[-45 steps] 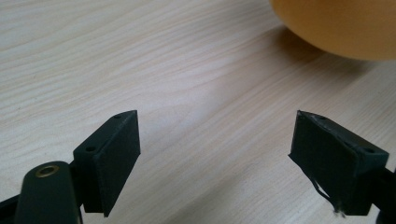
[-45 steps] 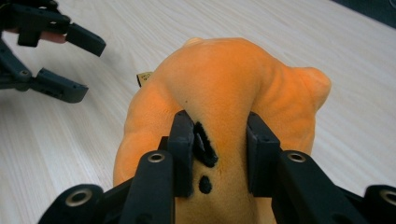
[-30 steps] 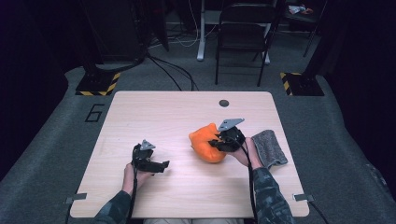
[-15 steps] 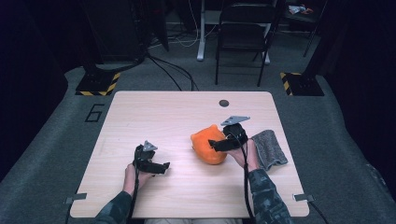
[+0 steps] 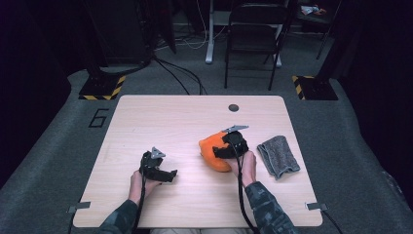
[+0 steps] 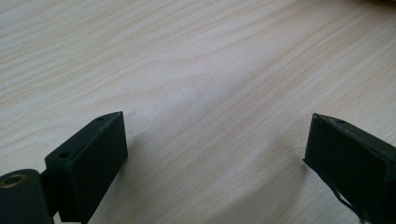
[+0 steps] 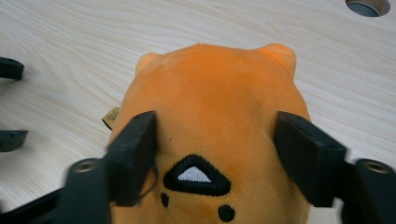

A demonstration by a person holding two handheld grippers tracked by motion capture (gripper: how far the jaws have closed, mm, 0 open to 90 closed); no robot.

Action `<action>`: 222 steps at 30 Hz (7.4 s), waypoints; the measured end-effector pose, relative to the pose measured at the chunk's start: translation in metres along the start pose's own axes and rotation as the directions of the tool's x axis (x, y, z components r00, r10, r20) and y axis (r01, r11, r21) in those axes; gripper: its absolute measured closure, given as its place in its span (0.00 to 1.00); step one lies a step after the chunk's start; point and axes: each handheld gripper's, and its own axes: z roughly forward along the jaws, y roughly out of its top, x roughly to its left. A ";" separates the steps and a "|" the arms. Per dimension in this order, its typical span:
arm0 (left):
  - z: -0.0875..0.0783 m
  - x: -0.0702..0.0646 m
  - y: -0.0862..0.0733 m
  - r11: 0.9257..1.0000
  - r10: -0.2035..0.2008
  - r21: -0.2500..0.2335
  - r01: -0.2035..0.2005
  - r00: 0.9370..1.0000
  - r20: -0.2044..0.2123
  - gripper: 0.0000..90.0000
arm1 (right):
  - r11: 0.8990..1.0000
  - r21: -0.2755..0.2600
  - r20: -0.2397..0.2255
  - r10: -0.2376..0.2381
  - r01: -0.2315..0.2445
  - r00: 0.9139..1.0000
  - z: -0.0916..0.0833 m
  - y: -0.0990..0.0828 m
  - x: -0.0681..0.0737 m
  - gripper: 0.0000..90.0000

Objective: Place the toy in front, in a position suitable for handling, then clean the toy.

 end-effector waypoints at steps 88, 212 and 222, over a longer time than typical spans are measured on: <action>-0.002 0.003 -0.001 1.000 0.015 0.012 -0.015 1.000 -0.005 0.07 | 0.994 -0.072 -0.132 -0.093 0.084 0.987 -0.013 0.010 -0.036 0.74; 0.020 -0.063 0.060 0.958 0.209 -0.241 -0.158 0.956 0.204 0.73 | 0.964 0.101 0.270 0.210 -0.245 0.940 -0.034 -0.099 -0.173 0.78; 0.019 -0.064 0.059 0.956 0.208 -0.251 -0.154 0.956 0.206 0.80 | 0.985 0.045 0.203 0.155 -0.168 0.967 -0.047 -0.082 -0.155 0.84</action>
